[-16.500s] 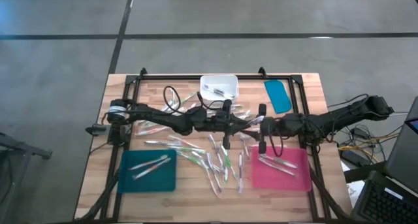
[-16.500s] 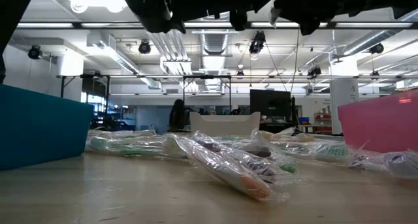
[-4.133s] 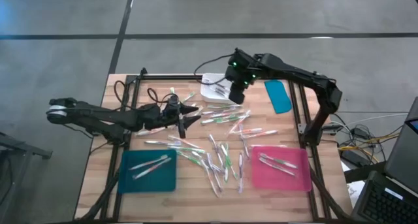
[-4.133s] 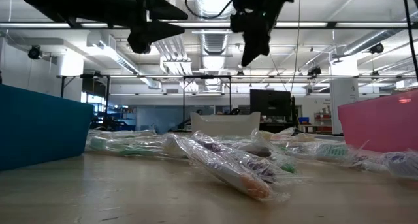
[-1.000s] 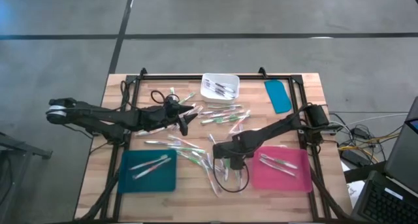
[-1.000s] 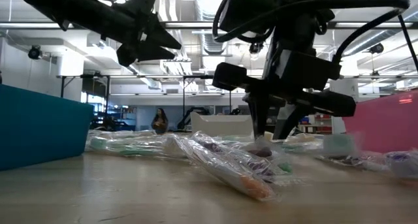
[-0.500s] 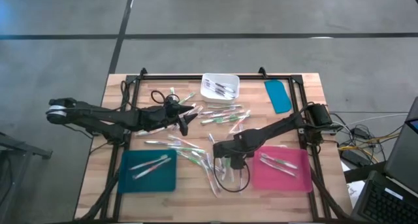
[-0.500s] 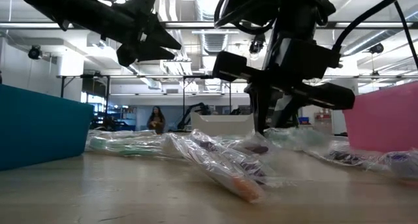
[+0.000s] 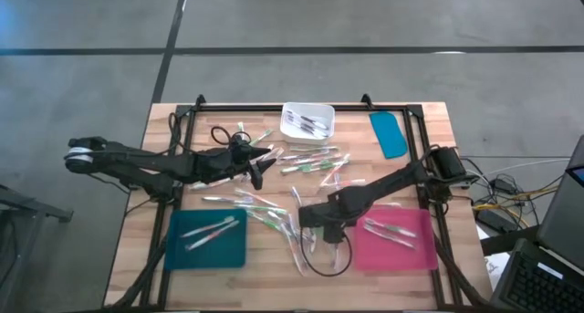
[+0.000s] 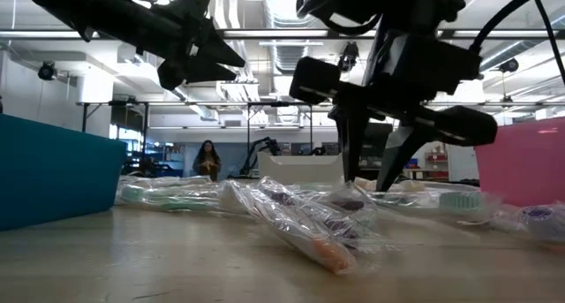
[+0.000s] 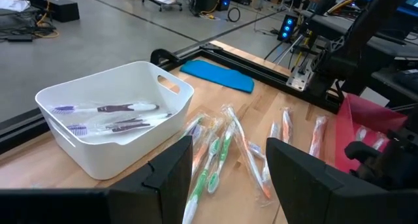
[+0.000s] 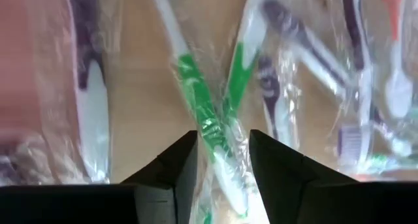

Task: Pick & Place Toothbrushes
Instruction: Put the green toothbrush into the pink bin

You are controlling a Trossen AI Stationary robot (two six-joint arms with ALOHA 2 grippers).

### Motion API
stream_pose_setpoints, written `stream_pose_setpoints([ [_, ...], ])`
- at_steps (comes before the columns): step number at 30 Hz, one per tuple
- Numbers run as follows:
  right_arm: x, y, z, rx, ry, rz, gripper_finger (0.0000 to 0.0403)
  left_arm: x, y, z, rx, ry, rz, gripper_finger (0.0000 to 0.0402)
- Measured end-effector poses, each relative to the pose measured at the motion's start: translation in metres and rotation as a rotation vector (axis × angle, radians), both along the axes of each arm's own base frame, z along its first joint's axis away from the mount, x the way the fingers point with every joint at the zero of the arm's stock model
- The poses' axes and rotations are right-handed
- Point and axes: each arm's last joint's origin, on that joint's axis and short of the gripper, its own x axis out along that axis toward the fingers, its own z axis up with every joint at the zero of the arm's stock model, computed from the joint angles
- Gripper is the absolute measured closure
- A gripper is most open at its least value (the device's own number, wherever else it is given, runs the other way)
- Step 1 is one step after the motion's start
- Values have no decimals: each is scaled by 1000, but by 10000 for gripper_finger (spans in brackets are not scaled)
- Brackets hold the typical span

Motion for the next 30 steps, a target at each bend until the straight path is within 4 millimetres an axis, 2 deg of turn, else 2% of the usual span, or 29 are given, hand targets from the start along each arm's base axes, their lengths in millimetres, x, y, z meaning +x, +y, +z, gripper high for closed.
stream_pose_setpoints([
  [7,-4,15,0,21,-2,47,304,0,0,0,0,0,0,202],
  [20,-2,16,0,55,-11,48,369,0,0,0,0,0,0,202],
  [24,-3,14,-3,107,0,20,370,0,0,0,0,0,0,202],
  [30,-4,12,-7,108,2,16,347,0,0,0,0,0,0,202],
])
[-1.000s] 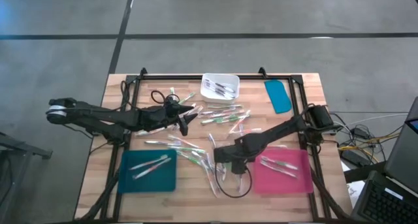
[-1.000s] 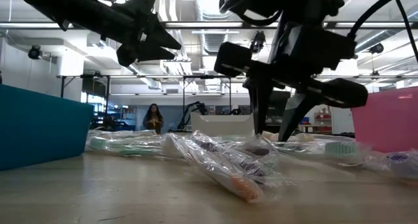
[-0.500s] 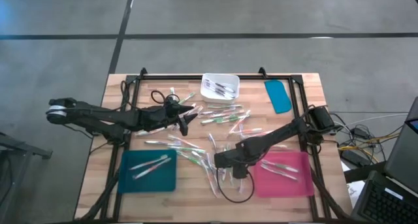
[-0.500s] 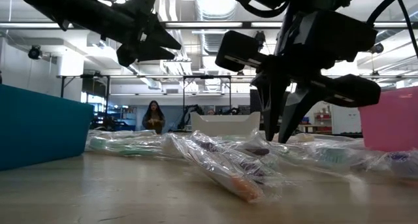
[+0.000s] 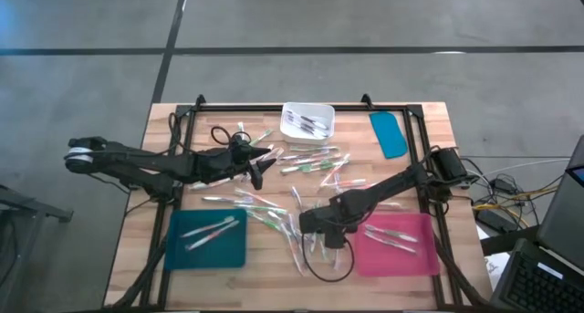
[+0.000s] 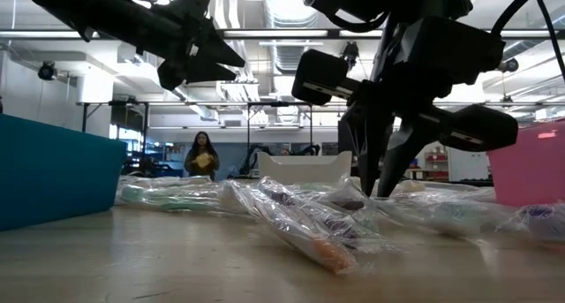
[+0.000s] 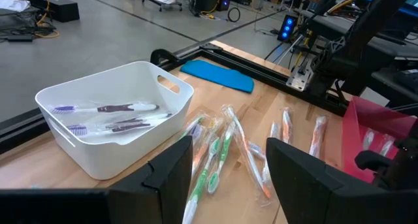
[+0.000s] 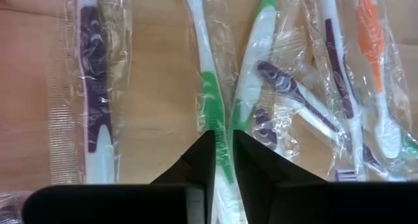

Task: Pick & Place Toothbrushes
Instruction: Put the green toothbrush into the pink bin

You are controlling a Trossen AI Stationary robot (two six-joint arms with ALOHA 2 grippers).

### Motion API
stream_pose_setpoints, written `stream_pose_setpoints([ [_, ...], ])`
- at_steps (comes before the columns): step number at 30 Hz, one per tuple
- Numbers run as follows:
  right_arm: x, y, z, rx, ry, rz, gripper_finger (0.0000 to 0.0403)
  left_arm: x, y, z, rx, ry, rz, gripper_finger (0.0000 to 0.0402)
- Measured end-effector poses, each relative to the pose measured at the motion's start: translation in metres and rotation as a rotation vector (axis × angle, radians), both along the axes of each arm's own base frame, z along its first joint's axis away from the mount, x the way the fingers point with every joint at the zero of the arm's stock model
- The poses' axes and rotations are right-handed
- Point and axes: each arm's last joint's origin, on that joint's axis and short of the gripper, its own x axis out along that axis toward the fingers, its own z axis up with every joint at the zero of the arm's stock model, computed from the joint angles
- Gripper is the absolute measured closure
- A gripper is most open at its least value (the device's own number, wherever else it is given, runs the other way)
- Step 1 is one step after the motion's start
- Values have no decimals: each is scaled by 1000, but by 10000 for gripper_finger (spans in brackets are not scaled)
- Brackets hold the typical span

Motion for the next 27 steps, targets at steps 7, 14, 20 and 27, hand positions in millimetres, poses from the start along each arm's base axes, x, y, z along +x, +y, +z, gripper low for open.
stream_pose_setpoints([
  [7,-1,0,-5,6,-15,-1,312,0,0,0,0,0,0,202],
  [14,-2,0,-6,6,-16,8,312,0,0,0,0,0,0,202],
  [20,-2,0,-6,7,-17,8,374,0,0,0,0,0,0,202],
  [27,-2,0,-5,7,-21,9,394,0,0,0,0,0,0,202],
])
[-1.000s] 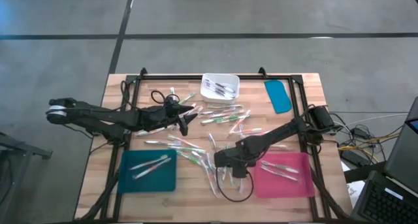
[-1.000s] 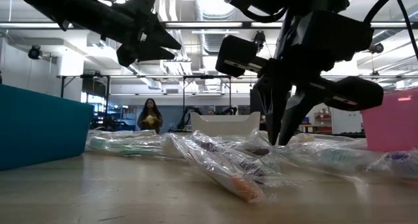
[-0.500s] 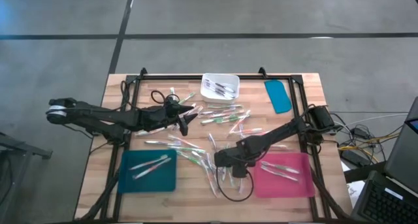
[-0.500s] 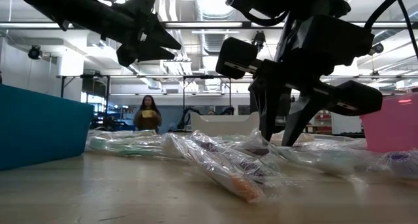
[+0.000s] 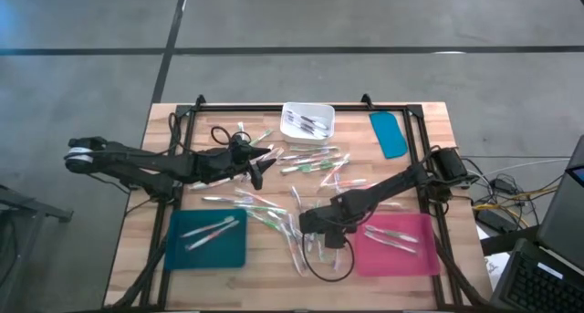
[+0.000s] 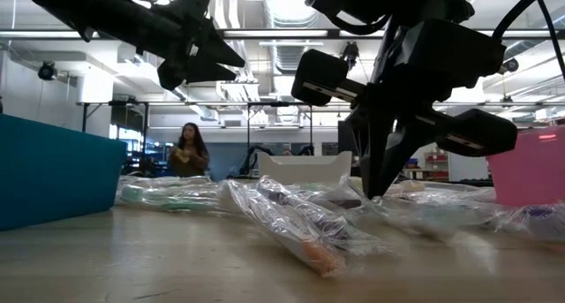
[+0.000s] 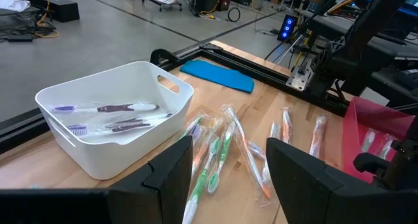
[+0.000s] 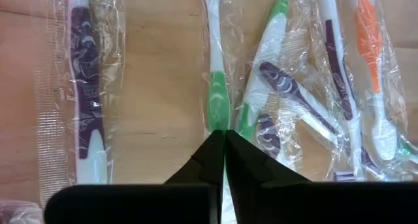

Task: Pick & Place Toothbrushes
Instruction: Put the green toothbrush into the pink bin

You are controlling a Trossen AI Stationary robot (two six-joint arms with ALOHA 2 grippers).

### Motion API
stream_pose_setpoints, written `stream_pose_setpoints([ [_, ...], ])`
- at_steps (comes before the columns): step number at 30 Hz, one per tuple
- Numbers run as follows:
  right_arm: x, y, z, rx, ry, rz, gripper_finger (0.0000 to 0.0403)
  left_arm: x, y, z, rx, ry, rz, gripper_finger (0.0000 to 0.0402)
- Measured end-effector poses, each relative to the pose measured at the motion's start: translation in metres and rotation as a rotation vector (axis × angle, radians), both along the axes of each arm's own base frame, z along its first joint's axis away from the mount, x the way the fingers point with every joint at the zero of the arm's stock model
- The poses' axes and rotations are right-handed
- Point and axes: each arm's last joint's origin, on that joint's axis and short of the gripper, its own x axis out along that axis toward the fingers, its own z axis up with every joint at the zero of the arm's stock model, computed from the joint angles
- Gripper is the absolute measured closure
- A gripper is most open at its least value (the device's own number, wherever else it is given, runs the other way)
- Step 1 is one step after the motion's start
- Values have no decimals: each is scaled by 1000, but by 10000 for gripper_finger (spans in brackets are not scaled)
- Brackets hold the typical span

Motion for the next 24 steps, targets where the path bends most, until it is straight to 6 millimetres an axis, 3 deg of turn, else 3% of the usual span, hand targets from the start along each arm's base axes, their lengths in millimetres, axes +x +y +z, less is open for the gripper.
stream_pose_setpoints([
  [5,0,0,13,-5,-15,10,395,0,0,0,0,0,0,202],
  [15,1,-1,64,28,-28,-99,395,0,0,-1,0,6,0,202],
  [24,8,-7,50,54,-31,-116,395,0,0,-1,0,9,0,202],
])
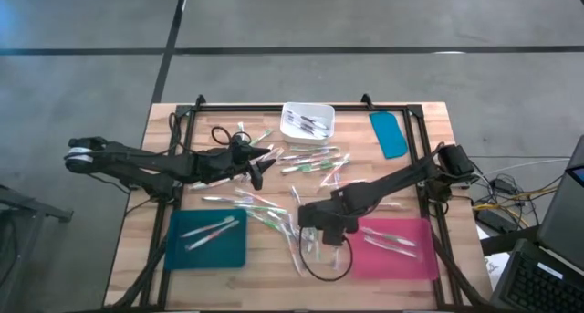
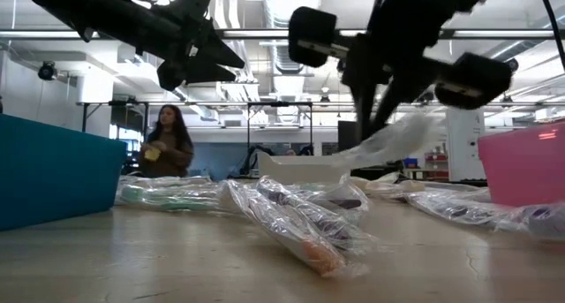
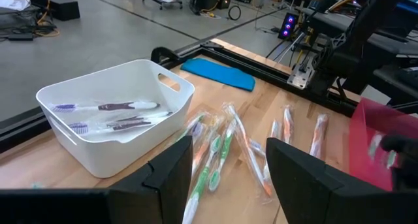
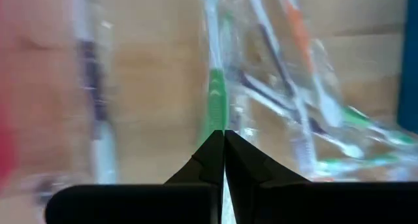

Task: Pick & Place Toothbrushes
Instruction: Put the green toothbrush into the pink bin

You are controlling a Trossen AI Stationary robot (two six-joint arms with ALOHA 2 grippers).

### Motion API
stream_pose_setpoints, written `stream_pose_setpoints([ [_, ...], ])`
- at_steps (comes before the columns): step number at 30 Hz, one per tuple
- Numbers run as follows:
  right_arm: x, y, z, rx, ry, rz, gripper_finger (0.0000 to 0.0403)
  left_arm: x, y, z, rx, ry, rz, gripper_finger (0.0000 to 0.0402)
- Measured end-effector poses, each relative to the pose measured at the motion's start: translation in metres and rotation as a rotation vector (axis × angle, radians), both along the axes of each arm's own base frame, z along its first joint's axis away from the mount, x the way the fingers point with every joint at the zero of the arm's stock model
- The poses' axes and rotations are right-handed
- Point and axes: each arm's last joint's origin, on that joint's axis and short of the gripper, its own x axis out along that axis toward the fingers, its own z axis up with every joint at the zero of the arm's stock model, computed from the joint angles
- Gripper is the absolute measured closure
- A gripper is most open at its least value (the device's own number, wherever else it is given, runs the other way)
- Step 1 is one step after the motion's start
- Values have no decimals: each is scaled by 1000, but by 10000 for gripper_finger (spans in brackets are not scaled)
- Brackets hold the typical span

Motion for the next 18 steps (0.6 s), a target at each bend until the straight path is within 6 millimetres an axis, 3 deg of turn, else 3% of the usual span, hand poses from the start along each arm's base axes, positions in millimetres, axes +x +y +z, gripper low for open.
stream_pose_setpoints([
  [6,5,-5,11,-43,-51,-76,395,0,0,-1,0,14,0,202],
  [9,6,-5,27,-7,-43,-177,395,0,0,-1,0,16,0,202],
  [18,-5,-6,56,141,191,-571,395,-1,0,-2,-1,25,0,202],
])
